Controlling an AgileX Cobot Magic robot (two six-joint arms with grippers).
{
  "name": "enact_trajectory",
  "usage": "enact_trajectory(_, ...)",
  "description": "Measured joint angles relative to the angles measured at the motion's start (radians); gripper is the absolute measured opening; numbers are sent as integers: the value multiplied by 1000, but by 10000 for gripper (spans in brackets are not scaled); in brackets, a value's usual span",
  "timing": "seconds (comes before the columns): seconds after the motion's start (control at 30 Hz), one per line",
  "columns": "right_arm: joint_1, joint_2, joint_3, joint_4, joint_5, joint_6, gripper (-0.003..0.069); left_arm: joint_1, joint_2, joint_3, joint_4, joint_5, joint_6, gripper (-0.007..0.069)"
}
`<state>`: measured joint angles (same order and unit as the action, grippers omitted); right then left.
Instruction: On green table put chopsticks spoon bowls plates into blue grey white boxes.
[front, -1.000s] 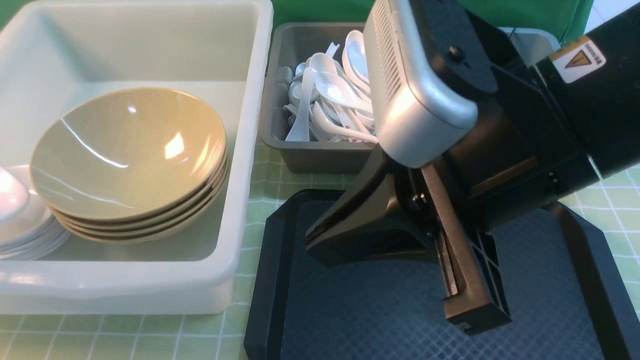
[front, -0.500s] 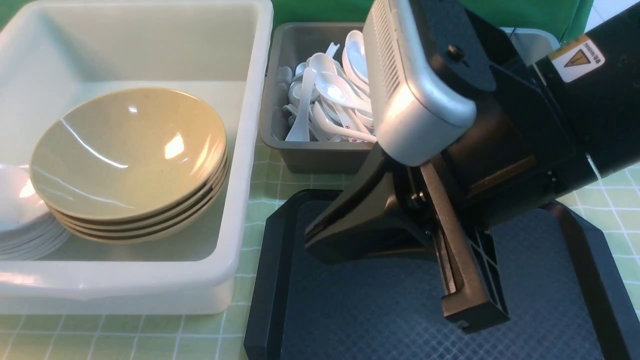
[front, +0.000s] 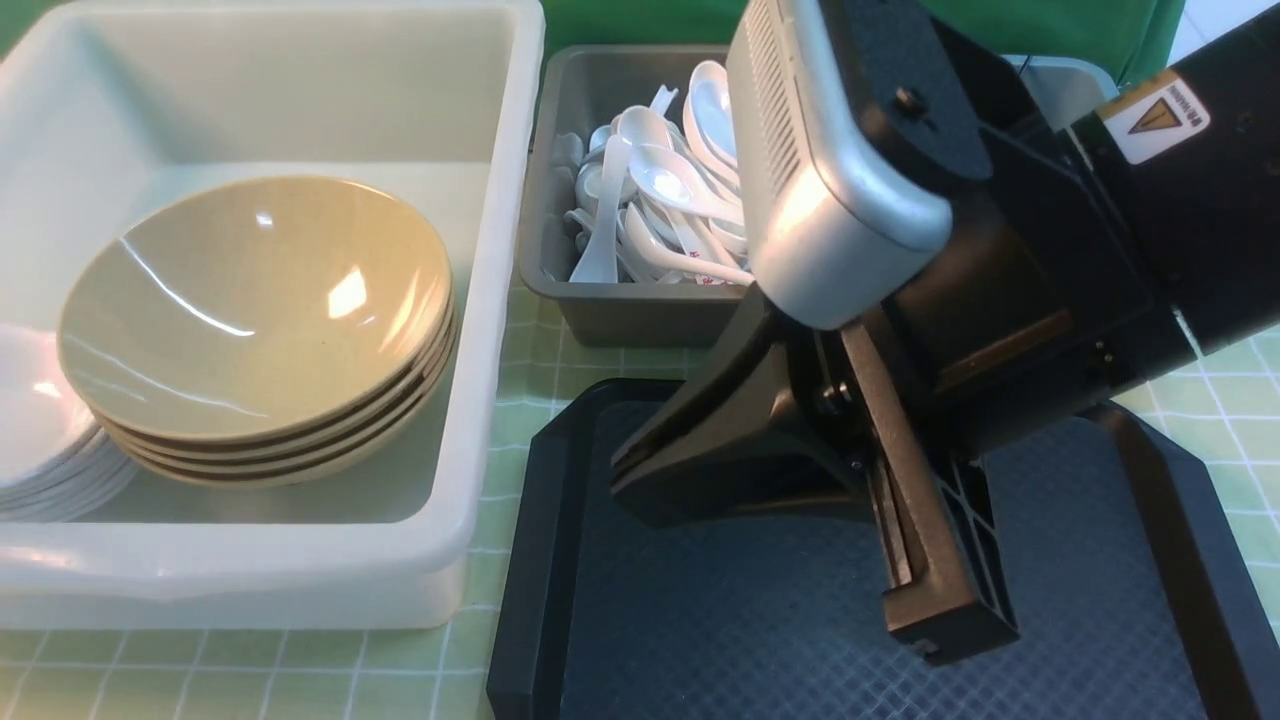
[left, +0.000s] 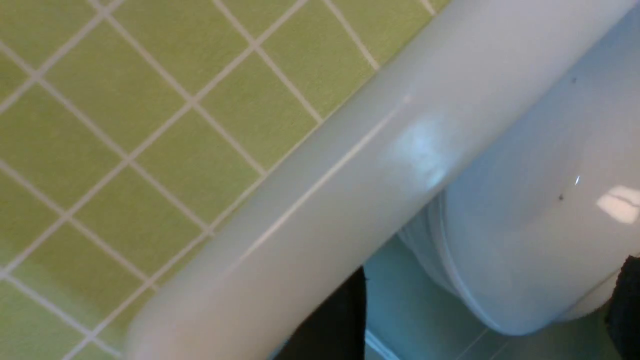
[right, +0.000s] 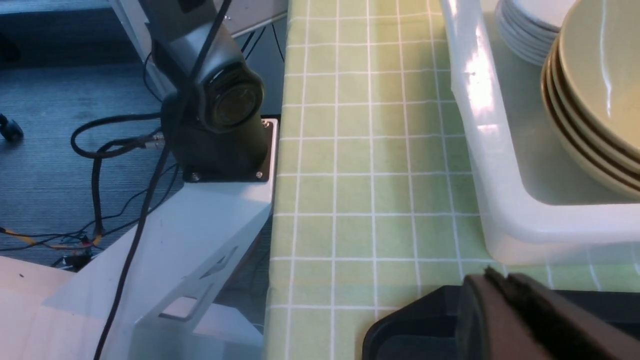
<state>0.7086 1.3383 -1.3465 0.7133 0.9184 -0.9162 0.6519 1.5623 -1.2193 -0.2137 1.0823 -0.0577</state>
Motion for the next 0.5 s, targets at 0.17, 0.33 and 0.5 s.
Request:
enact_trajectory(0.17,0,0,0,-12,-33,8,47,-71,-73,-102,-11,41,66,664)
enact_trajectory(0.33,-8,2,0,-123,-182,165,47,-289,-155,-147,-196,14,220,657)
enact_trajectory(0.5,-128,10,0,-303,-258,420,47,-609,-167,-146,-279,17,395,490)
